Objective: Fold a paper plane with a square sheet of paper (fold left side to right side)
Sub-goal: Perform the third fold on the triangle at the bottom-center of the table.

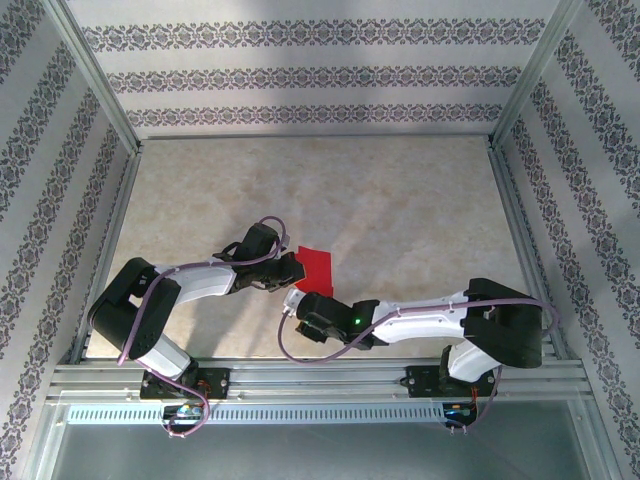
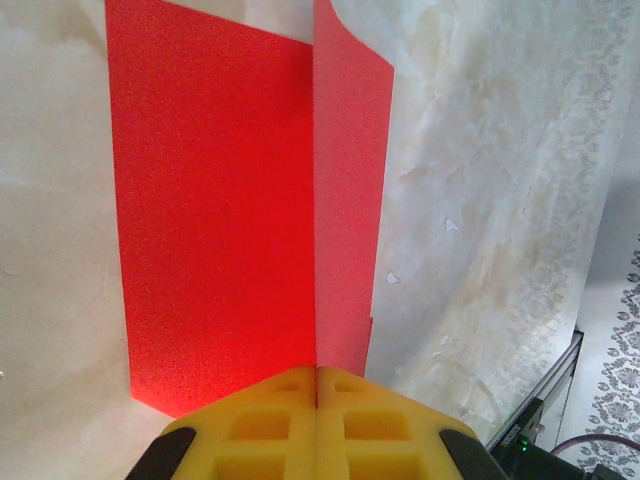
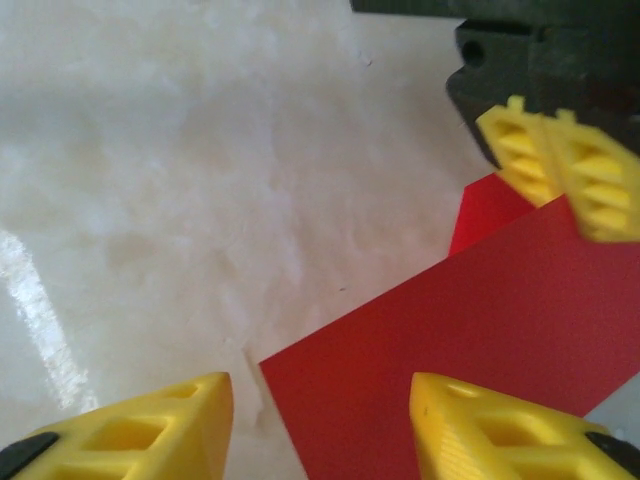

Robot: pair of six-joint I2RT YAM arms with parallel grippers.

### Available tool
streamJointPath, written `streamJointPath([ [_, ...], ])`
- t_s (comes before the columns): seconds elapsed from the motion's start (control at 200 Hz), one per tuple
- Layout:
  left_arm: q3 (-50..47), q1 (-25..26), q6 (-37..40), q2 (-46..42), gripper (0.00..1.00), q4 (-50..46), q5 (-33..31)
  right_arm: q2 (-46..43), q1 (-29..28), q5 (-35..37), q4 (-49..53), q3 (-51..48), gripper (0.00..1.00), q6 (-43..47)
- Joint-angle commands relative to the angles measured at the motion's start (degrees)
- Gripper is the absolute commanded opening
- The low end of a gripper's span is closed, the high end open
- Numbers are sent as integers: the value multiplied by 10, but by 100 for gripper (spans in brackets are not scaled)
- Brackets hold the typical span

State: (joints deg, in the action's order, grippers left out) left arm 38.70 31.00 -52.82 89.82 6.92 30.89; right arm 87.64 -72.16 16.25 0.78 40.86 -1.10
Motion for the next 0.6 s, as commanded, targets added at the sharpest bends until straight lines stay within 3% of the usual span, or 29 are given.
streamJointPath([
  [0.0, -3, -5, -3, -5, 0, 4, -1, 11, -6, 39, 0, 17, 43, 11],
  [0.44, -5, -5, 7, 12, 1, 4, -11, -21, -2, 7, 24, -8, 1, -30],
  [0.595, -2, -4, 12, 20, 5, 3, -12, -33, 6, -27, 30, -21, 0, -54],
])
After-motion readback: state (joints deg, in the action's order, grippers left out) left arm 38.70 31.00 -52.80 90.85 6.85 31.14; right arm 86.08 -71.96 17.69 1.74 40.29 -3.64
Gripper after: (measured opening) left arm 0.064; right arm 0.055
